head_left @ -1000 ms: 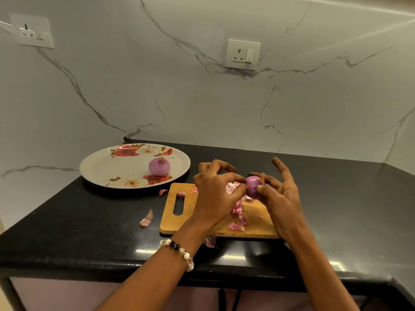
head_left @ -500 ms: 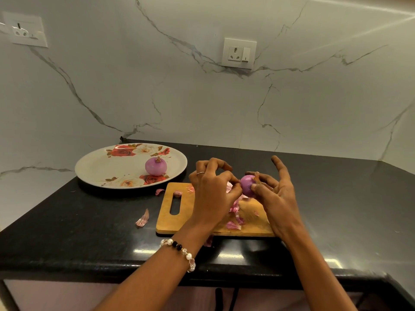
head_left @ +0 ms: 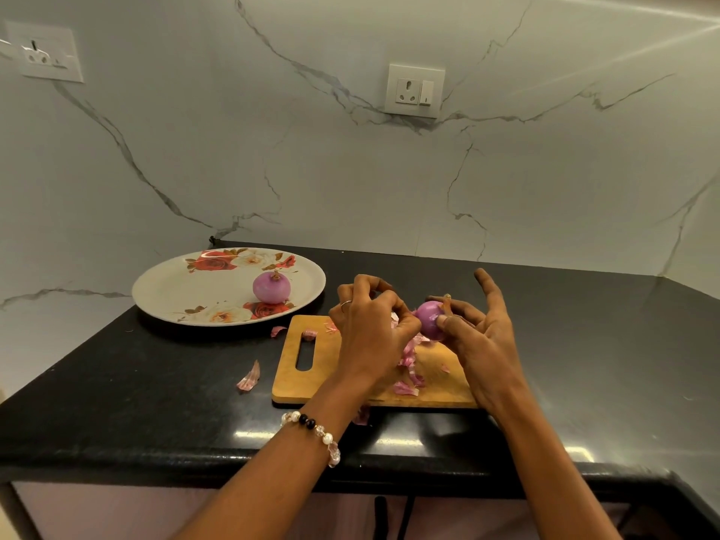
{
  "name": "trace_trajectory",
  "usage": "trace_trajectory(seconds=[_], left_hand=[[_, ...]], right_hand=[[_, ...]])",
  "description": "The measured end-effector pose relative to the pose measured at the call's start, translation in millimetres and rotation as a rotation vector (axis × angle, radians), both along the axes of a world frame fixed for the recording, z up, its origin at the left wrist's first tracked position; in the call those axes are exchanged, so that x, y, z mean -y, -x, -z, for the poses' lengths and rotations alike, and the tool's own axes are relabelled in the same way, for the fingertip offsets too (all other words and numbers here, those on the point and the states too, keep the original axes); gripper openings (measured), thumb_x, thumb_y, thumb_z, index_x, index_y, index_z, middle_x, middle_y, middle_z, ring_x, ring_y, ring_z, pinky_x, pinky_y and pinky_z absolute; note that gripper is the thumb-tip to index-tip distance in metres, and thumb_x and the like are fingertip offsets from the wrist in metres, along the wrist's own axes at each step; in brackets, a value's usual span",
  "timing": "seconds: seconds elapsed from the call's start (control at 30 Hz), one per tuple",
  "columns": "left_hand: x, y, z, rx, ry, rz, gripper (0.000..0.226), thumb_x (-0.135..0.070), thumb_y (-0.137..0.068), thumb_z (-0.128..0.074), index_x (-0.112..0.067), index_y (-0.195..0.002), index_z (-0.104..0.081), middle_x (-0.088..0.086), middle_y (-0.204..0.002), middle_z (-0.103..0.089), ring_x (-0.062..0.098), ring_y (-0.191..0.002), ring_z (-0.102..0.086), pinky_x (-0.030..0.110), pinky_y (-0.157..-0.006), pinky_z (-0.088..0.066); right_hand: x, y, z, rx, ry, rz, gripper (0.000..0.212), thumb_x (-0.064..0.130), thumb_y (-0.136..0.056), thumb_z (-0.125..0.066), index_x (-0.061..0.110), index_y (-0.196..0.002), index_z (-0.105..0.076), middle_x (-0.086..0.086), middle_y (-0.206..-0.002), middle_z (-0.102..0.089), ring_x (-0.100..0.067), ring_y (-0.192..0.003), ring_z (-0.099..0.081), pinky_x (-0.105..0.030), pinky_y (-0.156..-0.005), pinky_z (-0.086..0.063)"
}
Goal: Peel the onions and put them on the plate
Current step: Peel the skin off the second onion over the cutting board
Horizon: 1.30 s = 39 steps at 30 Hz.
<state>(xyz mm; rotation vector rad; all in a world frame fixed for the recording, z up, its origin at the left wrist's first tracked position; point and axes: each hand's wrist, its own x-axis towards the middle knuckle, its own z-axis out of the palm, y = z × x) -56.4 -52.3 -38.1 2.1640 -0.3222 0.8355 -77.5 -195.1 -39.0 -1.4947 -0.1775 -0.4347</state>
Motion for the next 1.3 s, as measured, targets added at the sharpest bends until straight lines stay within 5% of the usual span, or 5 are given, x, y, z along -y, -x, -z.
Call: trace_trajectory(seconds=[0.23, 0.5, 0.67, 0.93, 1.3], left_hand=[[-5, -3, -1, -0.095, 0.099, -0.064, 0.017, -0.037, -0.082, -0.067, -0.025, -0.073, -0.059, -0.008, -0.107, -0.042, 0.009, -0.104, -0.032, 0.033, -0.087, -0.027], [-6, 0, -2, -0.149, 0.135, -0.029, 0.012, -0.028, -0.081, -0.066, -0.032, -0.092, -0.068, -0.007, -0.109, -0.051, 0.014, -0.111, -0.038, 0.033, -0.087, -0.03], [-4, -2, -1, -0.131, 0.144, -0.022, 0.022, -0.044, -0.085, -0.064, -0.025, -0.091, -0.073, -0.005, -0.108, -0.058, 0.015, -0.111, -0.039, 0.033, -0.086, -0.027], [-4, -1, -3, -0.002, 0.181, 0.116, 0.036, -0.062, -0.076, -0.062, -0.032, -0.094, -0.071, -0.013, -0.101, -0.063, 0.011, -0.104, -0.043, 0.037, -0.083, -0.037], [-5, 1, 0, 0.101, -0.053, 0.147, 0.048, -0.043, -0.078, -0.072, -0.031, -0.123, -0.062, -0.004, -0.111, -0.066, 0.016, -0.108, -0.048, 0.03, -0.079, -0.026]], right_hand=[[1, 0, -4, -0.025, -0.191, -0.027, 0.079, -0.015, -0.091, -0.053, 0.028, -0.152, -0.027, -0.01, -0.096, -0.073, -0.029, -0.109, -0.067, -0.046, -0.091, -0.057], [7, -1, -7, -0.108, -0.577, -0.147, 0.063, -0.008, -0.094, -0.036, 0.023, -0.149, -0.033, -0.027, -0.142, -0.036, -0.046, -0.119, -0.058, -0.06, -0.087, -0.055], [8, 2, -9, -0.151, -0.736, -0.232, 0.053, 0.01, -0.102, -0.033, 0.024, -0.152, -0.027, -0.034, -0.131, -0.052, -0.046, -0.102, -0.068, -0.049, -0.065, -0.061], [4, 8, -12, -0.153, -0.639, -0.195, 0.048, 0.007, -0.1, -0.041, 0.015, -0.147, -0.035, -0.029, -0.122, -0.054, -0.036, -0.083, -0.073, -0.04, -0.057, -0.06], [-2, 10, -12, -0.046, -0.295, -0.226, 0.11, 0.013, -0.057, -0.079, 0.027, -0.153, -0.028, -0.014, -0.116, -0.071, -0.029, -0.103, -0.071, -0.036, -0.073, -0.062]])
